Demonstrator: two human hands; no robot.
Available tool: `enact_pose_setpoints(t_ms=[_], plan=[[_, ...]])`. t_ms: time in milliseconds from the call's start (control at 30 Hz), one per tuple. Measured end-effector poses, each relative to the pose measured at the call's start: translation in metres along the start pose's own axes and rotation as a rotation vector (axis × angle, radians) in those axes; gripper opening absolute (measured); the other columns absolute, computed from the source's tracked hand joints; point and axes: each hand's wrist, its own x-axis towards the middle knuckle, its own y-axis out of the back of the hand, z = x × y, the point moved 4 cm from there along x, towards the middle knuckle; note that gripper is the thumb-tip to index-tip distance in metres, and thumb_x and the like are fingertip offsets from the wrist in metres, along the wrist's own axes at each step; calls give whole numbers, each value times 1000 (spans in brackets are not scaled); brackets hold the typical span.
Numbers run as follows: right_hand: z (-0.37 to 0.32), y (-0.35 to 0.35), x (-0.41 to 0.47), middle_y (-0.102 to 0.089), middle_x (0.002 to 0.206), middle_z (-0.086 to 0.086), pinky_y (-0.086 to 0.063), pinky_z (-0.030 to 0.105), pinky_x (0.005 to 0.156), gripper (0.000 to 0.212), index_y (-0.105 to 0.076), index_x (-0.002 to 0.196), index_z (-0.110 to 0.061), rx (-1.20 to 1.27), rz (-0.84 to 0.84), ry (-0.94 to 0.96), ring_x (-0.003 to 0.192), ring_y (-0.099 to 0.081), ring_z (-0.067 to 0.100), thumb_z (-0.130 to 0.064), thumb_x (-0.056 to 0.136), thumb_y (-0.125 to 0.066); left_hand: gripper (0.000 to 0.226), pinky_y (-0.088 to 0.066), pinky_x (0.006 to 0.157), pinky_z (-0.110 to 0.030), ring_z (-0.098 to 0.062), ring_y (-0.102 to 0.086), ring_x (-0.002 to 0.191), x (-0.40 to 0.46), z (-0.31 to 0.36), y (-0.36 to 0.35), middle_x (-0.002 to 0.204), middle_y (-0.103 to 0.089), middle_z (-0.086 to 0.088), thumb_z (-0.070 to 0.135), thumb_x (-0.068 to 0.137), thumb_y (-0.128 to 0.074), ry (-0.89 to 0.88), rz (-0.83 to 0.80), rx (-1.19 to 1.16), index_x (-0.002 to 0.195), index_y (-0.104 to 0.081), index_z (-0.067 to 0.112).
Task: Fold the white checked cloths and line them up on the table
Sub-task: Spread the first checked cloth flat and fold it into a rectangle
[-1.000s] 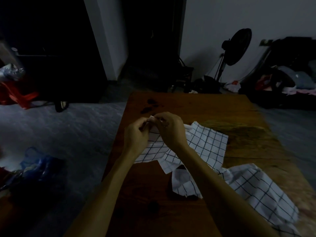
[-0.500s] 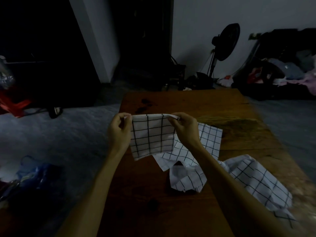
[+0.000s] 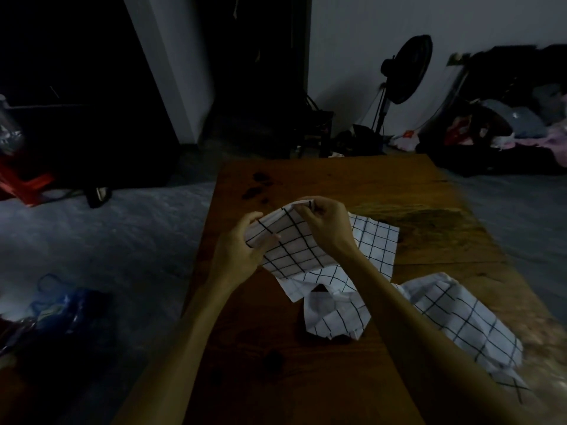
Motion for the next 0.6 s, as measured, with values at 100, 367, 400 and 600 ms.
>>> enact_pose_setpoints(t_ms=[100, 367, 400, 600], plan=[[2, 1, 2, -69, 88, -9, -54, 17, 67, 13, -70, 99, -16, 12, -16, -12, 81, -65, 2, -18, 93, -59, 39, -45, 70, -17, -11, -58, 101, 2, -7, 1, 114, -62, 4, 32, 87, -64, 61, 83, -2, 123, -56, 19], [2, 7, 3, -68, 80, -2, -51, 26, 60, 13, -65, 90, -30, 18, -70, -31, 69, -63, 18, -20, 93, -57, 14, -42, 58, -20, -7, -59, 72, 2, -26, 13, 78, -62, 8, 32, 88, -61, 229, 229, -110, 91, -65, 19], [4, 7, 3, -69, 81, 2, -52, 33, 61, 13, -65, 90, -30, 25, -68, -52, 71, -64, 25, -21, 93, -56, 14, -43, 57, -21, -7, -59, 69, 2, -24, 14, 76, -63, 7, 33, 88, -61, 212, 238, -149, 87, -65, 20], [11, 4, 3, -59, 109, 4, -54, 38, 85, 32, -50, 119, -15, -74, 27, -129, 103, -59, 24, -24, 90, -62, 21, -48, 56, -43, -20, -56, 62, 5, -15, 15, 68, -58, 2, 41, 88, -56, 99, 271, -209, 80, -58, 23]])
